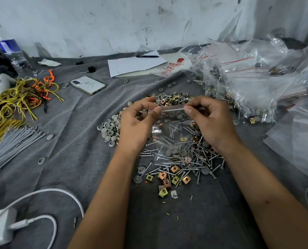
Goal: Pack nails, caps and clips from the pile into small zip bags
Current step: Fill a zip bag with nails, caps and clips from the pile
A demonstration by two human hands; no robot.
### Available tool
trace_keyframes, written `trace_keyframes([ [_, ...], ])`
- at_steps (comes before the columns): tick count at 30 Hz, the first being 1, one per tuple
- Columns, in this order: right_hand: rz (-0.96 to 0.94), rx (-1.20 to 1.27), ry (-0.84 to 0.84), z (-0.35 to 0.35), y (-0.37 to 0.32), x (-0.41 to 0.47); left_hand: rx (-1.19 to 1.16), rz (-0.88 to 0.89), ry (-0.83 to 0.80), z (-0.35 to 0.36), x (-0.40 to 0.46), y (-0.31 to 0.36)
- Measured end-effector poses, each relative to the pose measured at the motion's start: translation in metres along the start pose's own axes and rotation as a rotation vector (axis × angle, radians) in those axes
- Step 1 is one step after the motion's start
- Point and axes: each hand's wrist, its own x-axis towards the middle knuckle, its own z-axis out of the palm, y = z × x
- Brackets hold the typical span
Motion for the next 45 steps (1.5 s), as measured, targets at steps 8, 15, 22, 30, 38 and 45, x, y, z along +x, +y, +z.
trace_keyframes([
  [8, 0.027, 0.003, -0.104, 0.006, 0.004, 0.001, 0.204, 0.121, -0.053, 0.000, 0.001, 0.001],
  [15, -0.027, -0.069, -0.125, 0.008, 0.004, -0.001, 0.322, 0.129, -0.134, 0.007, -0.002, 0.005],
  [22, -0.004, -0.051, -0.073, 0.012, 0.004, -0.002, 0.416, 0.211, -0.061, 0.009, -0.002, 0.007],
  [30, -0.009, 0.063, -0.014, 0.005, -0.002, -0.001, 0.034, -0.030, -0.097, 0.012, -0.009, 0.007],
  [38, 0.116, 0.250, 0.197, 0.001, 0.003, 0.003, 0.010, -0.069, -0.188, 0.018, -0.013, 0.006],
  [45, 0.047, 0.217, 0.295, -0.001, 0.005, 0.005, 0.135, 0.042, -0.139, 0.023, -0.015, 0.007],
])
